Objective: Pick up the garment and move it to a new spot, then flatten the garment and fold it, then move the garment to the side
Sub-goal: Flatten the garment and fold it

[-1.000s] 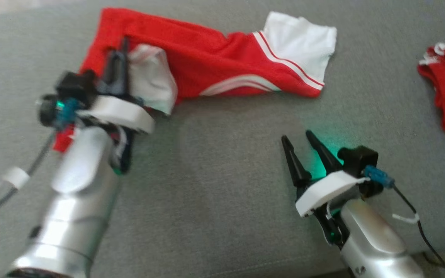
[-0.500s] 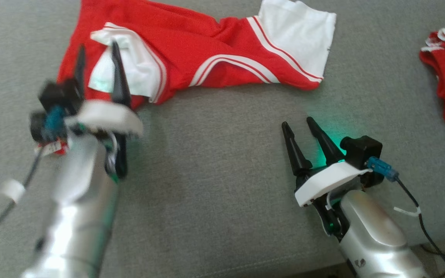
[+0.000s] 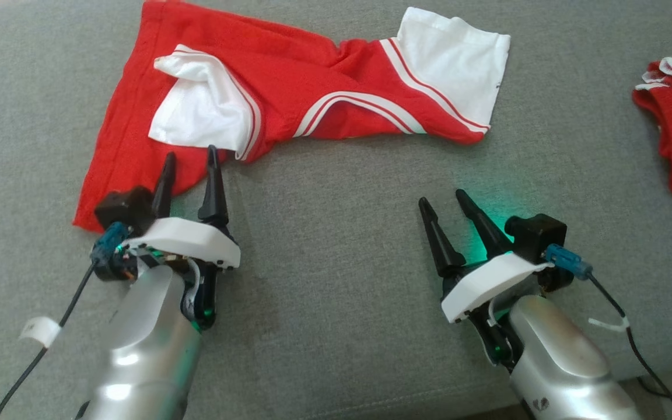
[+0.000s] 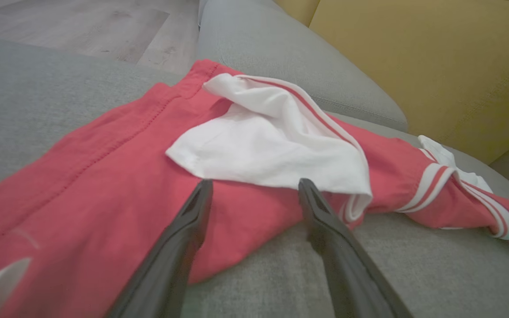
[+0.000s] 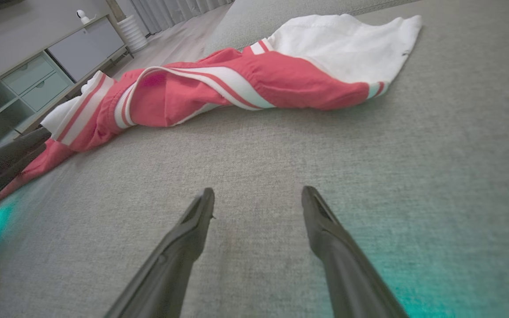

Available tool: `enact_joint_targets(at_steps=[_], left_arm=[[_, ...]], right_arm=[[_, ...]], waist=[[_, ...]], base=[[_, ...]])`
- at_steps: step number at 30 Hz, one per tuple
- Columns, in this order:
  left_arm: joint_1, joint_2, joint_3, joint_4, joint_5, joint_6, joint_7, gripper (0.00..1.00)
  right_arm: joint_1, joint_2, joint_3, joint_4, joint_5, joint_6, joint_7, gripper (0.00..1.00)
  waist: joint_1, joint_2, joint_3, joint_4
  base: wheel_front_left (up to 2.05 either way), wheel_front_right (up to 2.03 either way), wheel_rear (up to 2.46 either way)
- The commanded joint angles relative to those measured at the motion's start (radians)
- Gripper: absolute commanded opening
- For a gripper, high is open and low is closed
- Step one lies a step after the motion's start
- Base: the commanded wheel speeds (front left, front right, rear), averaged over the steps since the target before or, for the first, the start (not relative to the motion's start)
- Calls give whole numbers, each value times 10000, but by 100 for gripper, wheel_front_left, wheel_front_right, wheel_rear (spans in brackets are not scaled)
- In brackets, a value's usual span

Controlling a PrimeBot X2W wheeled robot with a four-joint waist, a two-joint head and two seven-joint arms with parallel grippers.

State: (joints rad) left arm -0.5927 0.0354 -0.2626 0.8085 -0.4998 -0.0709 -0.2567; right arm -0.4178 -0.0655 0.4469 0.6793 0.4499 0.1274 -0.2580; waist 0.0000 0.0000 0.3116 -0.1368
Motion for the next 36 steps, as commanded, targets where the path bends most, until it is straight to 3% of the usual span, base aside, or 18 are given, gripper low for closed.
enact_joint_targets(at_steps=[1, 20, 28, 36], left_arm=[[-183, 151, 94, -85, -266, -23, -51, 100], [-1483, 149, -1074, 1906, -2749, -490, -51, 100], [-1809, 275, -517, 2109, -2320, 298, -51, 100], [-1366, 267, -62, 1956, -1815, 615, -51, 100]], right_arm=[[131, 129, 175, -182, -25, 33, -38, 100], [70, 143, 80, -205, -25, 33, -38, 100], [100, 148, 11, -202, -27, 33, -38, 100], [198, 150, -47, -140, -21, 33, -38, 100]], waist=[[0, 0, -9, -46], [0, 0, 187, -165], [0, 0, 177, -102], [0, 0, 78, 27]], base=[[0, 0, 0], [0, 0, 0], [0, 0, 0], [0, 0, 0]])
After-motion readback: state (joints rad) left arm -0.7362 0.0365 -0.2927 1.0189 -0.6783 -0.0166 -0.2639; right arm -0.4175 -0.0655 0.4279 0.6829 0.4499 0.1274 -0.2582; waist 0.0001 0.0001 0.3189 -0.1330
